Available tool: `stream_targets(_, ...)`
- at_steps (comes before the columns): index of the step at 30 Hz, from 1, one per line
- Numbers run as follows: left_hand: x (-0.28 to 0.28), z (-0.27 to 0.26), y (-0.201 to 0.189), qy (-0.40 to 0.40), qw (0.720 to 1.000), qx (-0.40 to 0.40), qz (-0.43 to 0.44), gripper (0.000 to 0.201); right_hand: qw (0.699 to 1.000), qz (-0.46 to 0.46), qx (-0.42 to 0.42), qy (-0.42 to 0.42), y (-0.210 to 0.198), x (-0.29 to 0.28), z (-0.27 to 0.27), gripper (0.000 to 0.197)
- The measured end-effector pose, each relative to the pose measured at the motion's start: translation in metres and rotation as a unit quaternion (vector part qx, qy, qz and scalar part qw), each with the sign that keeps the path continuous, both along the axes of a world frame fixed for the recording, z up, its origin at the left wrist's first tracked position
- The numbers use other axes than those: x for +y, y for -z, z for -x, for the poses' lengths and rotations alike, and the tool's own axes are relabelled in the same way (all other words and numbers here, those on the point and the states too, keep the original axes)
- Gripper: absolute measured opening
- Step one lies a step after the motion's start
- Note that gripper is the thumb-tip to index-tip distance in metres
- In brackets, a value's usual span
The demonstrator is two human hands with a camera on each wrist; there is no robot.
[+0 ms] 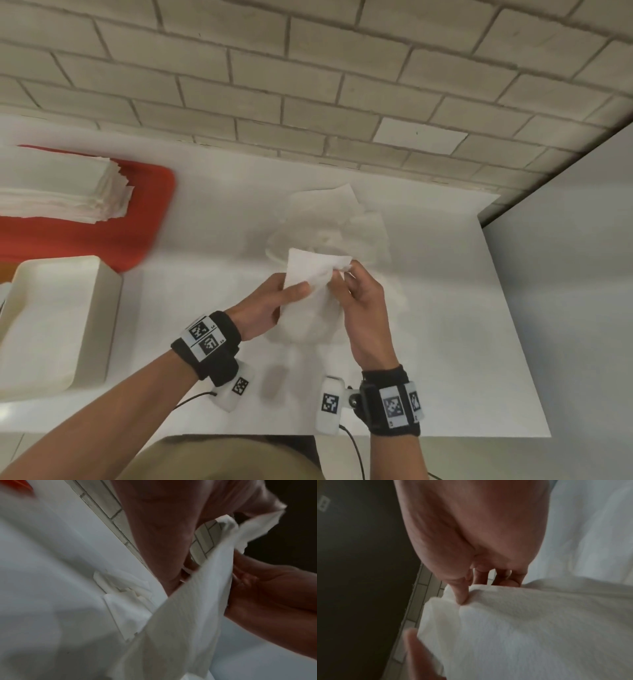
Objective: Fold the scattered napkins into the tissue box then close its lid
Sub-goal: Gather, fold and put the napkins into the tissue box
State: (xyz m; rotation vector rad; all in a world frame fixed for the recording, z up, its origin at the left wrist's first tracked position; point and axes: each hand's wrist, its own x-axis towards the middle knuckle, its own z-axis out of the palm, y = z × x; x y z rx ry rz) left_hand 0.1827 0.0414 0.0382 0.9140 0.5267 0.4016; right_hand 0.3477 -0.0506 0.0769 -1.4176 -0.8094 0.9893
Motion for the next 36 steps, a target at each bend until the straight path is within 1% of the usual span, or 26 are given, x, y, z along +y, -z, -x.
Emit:
stream_targets(2,-0.001,0.006,0.0,-0.009,1.0,-0.005,-0.022,0.085,0.997,0.016,-0.066,0.039,0.005,0.0,0.004,0.012)
stream_targets(4,-0.003,0.011,-0.006,-0.027,0.996,0.019,-0.086,0.079,0.983,0.026,-0.146,0.103,0.01,0.0,0.01,0.005)
stream_targets(6,-0.005,0.019,-0.012,-0.05,0.986,0.059,-0.151,0.073,0.97,0.022,-0.204,0.131,0.01,0.002,0.023,0.013)
stream_targets(8,-0.005,0.028,-0.018,-0.089,0.964,0.122,-0.22,0.067,0.969,0.015,-0.207,0.134,0.009,0.006,0.039,0.021)
stream_targets(9,-0.005,0.033,-0.019,-0.116,0.945,0.157,-0.264,0.059,0.97,0.013,-0.209,0.126,0.008,0.008,0.048,0.024)
stream_targets(10,-0.005,0.037,-0.02,-0.146,0.925,0.187,-0.297,0.045,0.97,0.011,-0.213,0.118,0.007,0.009,0.058,0.025)
stream_targets(11,-0.005,0.043,-0.021,-0.175,0.911,0.201,-0.314,0.03,0.97,0.007,-0.214,0.114,0.007,0.011,0.068,0.024)
stream_targets(12,-0.006,0.051,-0.022,-0.197,0.905,0.2,-0.32,0.018,0.972,-0.006,-0.204,0.113,0.006,0.011,0.078,0.02)
stream_targets(13,-0.007,0.06,-0.024,-0.216,0.899,0.198,-0.325,0.015,0.978,-0.022,-0.176,0.108,0.006,0.012,0.088,0.017)
stream_targets(14,-0.008,0.069,-0.027,-0.234,0.893,0.199,-0.328,0.019,0.985,-0.04,-0.14,0.091,0.005,0.011,0.098,0.024)
stream_targets(16,-0.01,0.091,-0.031,-0.269,0.882,0.193,-0.335,0.027,0.993,-0.066,-0.092,0.041,0.008,0.007,0.122,0.044)
stream_targets(17,-0.011,0.102,-0.035,-0.293,0.877,0.186,-0.333,0.03,0.993,-0.074,-0.091,0.014,0.01,0.005,0.136,0.05)
stream_targets(19,-0.012,0.127,-0.041,-0.363,0.864,0.173,-0.304,0.031,0.986,-0.093,-0.134,-0.026,0.016,-0.001,0.166,0.053)
stream_targets(20,-0.011,0.141,-0.046,-0.396,0.853,0.174,-0.292,0.032,0.981,-0.096,-0.164,-0.049,0.019,-0.004,0.181,0.048)
stream_targets(22,-0.006,0.174,-0.051,-0.449,0.823,0.189,-0.292,0.032,0.967,-0.085,-0.202,-0.129,0.021,-0.005,0.212,0.023)
stream_targets(23,-0.003,0.193,-0.054,-0.464,0.808,0.198,-0.303,0.032,0.962,-0.074,-0.205,-0.165,0.022,-0.004,0.228,0.014)
stream_targets(24,0.002,0.212,-0.055,-0.469,0.797,0.21,-0.318,0.031,0.961,-0.057,-0.194,-0.189,0.021,-0.001,0.245,0.012)
stream_targets(26,0.015,0.251,-0.056,-0.456,0.777,0.252,-0.354,0.032,0.96,-0.017,-0.167,-0.226,0.019,0.009,0.278,0.012)
stream_targets(29,0.037,0.304,-0.056,-0.413,0.732,0.364,-0.4,0.038,0.942,0.028,-0.183,-0.28,0.028,0.034,0.325,0.02)
stream_targets(31,0.048,0.332,-0.055,-0.39,0.695,0.43,-0.424,0.051,0.929,0.093,-0.185,-0.307,0.036,0.054,0.351,0.027)
stream_targets(32,0.053,0.344,-0.052,-0.374,0.673,0.458,-0.444,0.053,0.919,0.133,-0.185,-0.322,0.04,0.062,0.361,0.031)
stream_targets(33,0.056,0.352,-0.049,-0.348,0.661,0.48,-0.46,0.048,0.908,0.168,-0.186,-0.336,0.043,0.069,0.37,0.034)
stream_targets(34,0.06,0.358,-0.044,-0.302,0.659,0.5,-0.473,0.04,0.898,0.195,-0.191,-0.344,0.046,0.075,0.377,0.036)
stream_targets(36,0.063,0.361,-0.03,-0.16,0.663,0.535,-0.499,0.029,0.887,0.22,-0.205,-0.35,0.047,0.081,0.384,0.039)
